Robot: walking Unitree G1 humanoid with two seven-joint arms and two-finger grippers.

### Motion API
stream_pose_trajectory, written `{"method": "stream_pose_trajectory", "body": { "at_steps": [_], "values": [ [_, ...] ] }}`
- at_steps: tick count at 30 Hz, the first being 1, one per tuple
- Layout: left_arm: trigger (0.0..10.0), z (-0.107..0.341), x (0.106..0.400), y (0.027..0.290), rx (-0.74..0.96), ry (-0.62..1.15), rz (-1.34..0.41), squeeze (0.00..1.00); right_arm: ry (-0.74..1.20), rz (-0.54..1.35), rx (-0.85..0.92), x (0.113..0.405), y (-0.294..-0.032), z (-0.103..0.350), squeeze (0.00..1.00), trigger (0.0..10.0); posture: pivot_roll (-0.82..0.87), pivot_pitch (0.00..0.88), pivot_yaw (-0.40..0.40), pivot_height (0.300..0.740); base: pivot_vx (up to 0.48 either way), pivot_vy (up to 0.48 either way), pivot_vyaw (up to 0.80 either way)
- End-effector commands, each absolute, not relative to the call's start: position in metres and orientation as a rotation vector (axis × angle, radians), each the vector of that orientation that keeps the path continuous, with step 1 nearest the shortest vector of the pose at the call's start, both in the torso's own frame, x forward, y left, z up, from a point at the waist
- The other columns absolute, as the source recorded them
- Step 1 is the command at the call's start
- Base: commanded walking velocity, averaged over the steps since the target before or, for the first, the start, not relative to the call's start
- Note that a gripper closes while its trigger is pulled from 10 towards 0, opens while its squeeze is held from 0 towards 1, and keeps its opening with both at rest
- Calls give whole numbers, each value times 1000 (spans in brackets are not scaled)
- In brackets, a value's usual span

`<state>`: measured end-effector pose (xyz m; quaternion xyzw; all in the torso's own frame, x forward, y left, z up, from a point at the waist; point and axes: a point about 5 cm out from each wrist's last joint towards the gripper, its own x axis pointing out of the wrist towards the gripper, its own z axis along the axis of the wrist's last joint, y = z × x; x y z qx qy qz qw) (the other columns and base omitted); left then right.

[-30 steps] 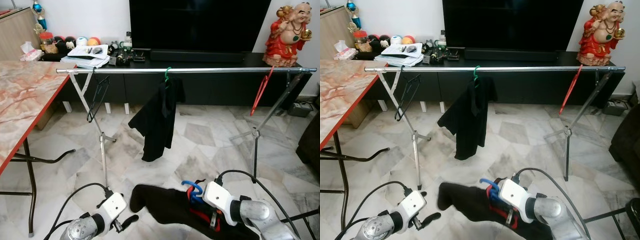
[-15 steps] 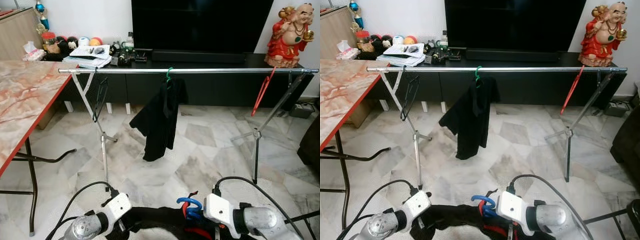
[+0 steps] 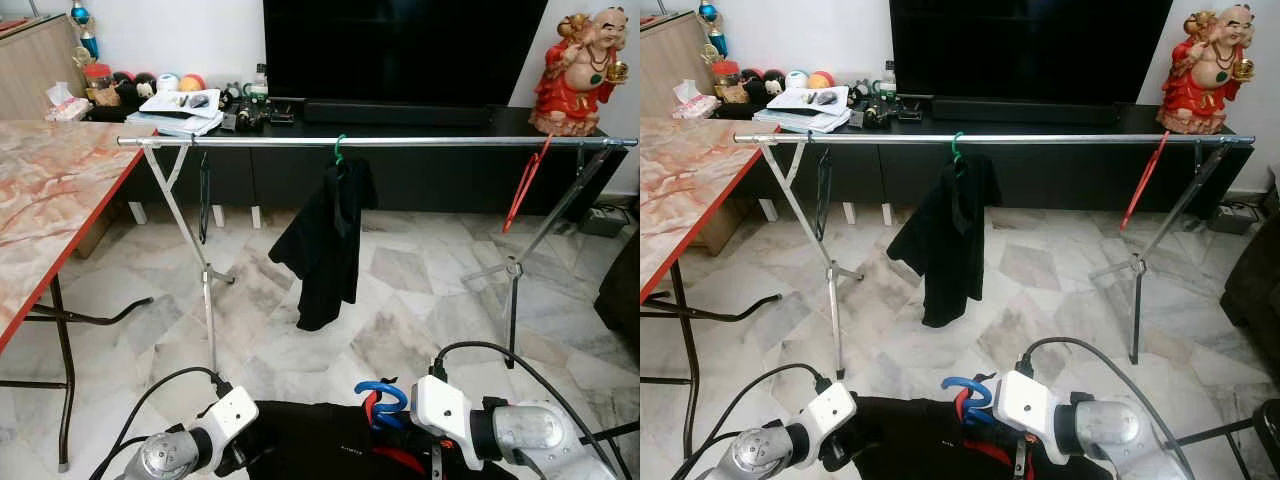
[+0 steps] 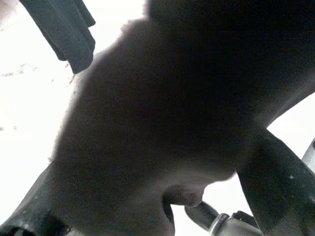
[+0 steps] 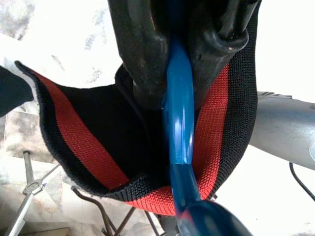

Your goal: Hang hanger

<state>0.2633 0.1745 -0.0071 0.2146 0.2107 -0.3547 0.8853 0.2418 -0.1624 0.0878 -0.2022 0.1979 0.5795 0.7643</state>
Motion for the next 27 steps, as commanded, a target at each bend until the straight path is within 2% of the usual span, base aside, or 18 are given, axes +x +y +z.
{"method": "stream_pose_trajectory", "body": {
  "at_steps": [1,27],
  "values": [
    [0,-6,266,176,427,441,-721,0,377,1264,-440,243,-161,99,0,10000,75,68,-25,740,0,0,0],
    [0,-6,269,177,443,460,-711,0,393,1192,-437,249,-165,95,0,10000,81,76,-22,740,0,0,0]
  ]
}}
